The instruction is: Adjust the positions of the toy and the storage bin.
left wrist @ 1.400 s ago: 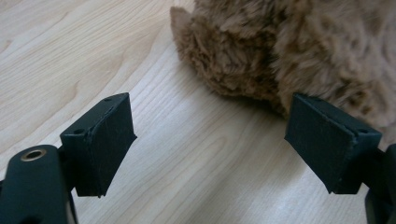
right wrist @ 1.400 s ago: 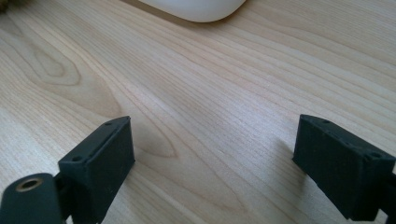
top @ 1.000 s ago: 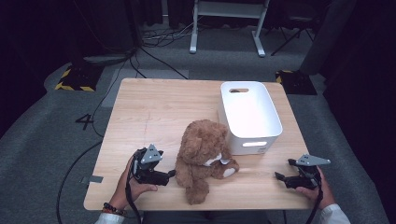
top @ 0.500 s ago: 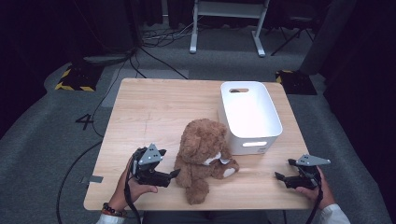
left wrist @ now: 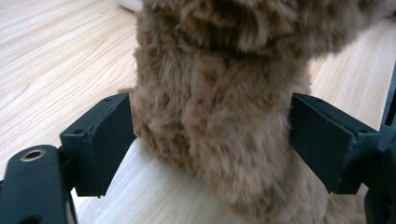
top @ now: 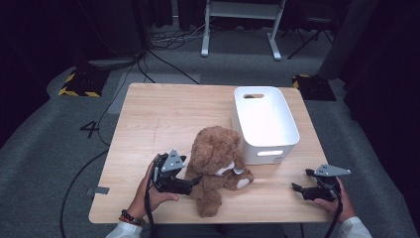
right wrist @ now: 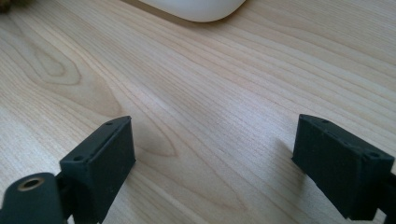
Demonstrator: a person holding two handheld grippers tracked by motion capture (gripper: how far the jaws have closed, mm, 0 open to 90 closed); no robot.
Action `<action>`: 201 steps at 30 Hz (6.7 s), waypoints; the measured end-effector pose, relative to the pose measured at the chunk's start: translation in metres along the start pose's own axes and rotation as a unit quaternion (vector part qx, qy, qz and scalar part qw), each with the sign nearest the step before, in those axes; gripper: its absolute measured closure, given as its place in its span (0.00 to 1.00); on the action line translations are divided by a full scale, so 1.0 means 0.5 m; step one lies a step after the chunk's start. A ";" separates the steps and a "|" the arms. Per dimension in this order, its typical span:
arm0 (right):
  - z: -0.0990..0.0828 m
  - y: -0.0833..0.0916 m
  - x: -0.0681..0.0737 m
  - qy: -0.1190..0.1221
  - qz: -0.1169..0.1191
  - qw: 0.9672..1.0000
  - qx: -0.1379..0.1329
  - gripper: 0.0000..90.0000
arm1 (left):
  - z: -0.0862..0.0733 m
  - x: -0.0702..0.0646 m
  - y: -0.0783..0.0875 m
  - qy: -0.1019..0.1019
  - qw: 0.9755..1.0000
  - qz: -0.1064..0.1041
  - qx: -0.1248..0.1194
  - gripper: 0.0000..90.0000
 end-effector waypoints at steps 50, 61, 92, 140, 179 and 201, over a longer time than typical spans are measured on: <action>-0.001 0.002 0.001 0.001 0.001 1.000 0.000 0.16 | 0.017 -0.001 -0.086 -0.053 0.999 0.002 0.005 0.62; 0.026 0.025 0.010 0.006 0.050 0.998 -0.044 0.33 | 0.007 0.034 -0.063 -0.020 0.999 0.047 -0.019 0.63; 0.326 0.056 0.055 0.091 0.089 0.979 -0.160 0.37 | -0.038 0.099 0.022 0.036 0.995 0.081 -0.047 0.63; 0.337 -0.064 0.210 0.165 0.235 0.952 -0.101 0.87 | -0.036 0.101 0.012 0.042 0.994 0.088 -0.053 0.60; 0.327 0.050 0.273 0.162 0.240 0.944 -0.158 0.55 | -0.032 0.138 0.013 0.056 0.986 0.138 -0.071 0.63; 0.141 0.023 -0.008 0.015 0.038 0.994 -0.101 0.27 | -0.033 0.142 0.012 0.032 0.990 0.133 -0.044 0.62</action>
Point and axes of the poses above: each handheld gripper's, and its own axes: y roughly backward along the jaws, z roughly out of its top, x roughly to its left, the point moved 8 cm from there along -y, roughly forward along the jaws, and after that the axes turned 11 degrees about -x, right-handed, at the moved point
